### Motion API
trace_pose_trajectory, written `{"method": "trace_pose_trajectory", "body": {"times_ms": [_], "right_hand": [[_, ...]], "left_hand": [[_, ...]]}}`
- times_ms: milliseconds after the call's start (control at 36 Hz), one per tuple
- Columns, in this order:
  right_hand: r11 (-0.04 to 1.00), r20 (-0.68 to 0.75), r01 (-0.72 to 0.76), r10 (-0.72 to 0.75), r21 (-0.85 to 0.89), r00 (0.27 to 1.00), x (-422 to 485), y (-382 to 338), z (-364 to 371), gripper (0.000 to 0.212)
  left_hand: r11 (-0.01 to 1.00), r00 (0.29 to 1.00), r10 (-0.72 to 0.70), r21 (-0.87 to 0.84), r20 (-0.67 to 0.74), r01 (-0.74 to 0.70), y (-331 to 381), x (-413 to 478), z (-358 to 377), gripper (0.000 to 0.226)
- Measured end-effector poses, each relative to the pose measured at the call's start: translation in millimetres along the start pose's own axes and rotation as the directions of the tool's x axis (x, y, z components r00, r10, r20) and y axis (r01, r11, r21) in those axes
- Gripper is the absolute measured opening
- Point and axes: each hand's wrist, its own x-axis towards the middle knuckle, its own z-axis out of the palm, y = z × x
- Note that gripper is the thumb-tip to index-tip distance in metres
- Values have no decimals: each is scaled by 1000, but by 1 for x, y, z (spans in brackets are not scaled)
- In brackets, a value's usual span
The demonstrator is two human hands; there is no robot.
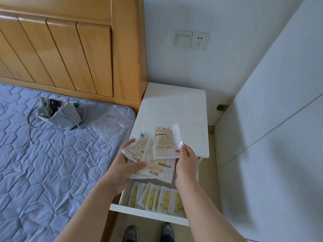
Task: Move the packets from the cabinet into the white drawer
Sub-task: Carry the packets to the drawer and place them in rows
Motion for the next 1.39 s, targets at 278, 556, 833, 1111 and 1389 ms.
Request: {"method": "trace_pose_trajectory", "body": {"times_ms": [278, 556, 833, 1111, 1389], "right_hand": [[993, 66, -20, 28, -119, 997, -10, 3, 7, 16], [973, 222, -169, 132, 156, 966, -17, -13, 10, 57], [930, 462, -336, 236, 146, 855, -12, -13, 18, 28], [927, 149, -183, 141, 328, 979, -10, -20, 13, 19], [812, 210, 523, -482, -257, 851, -16, -14, 21, 14]], "left_hand": [[981, 964, 194, 28, -183, -193, -2, 3, 17, 65], [941, 961, 267, 235, -74, -243, 8, -6, 19, 72], [822, 995, 92, 561, 32, -94, 30, -16, 15, 24], [918, 997, -10, 395, -72, 37, 36, -11, -1, 61], [974, 965, -222, -66, -142, 215, 37, -1, 15, 40]]}}
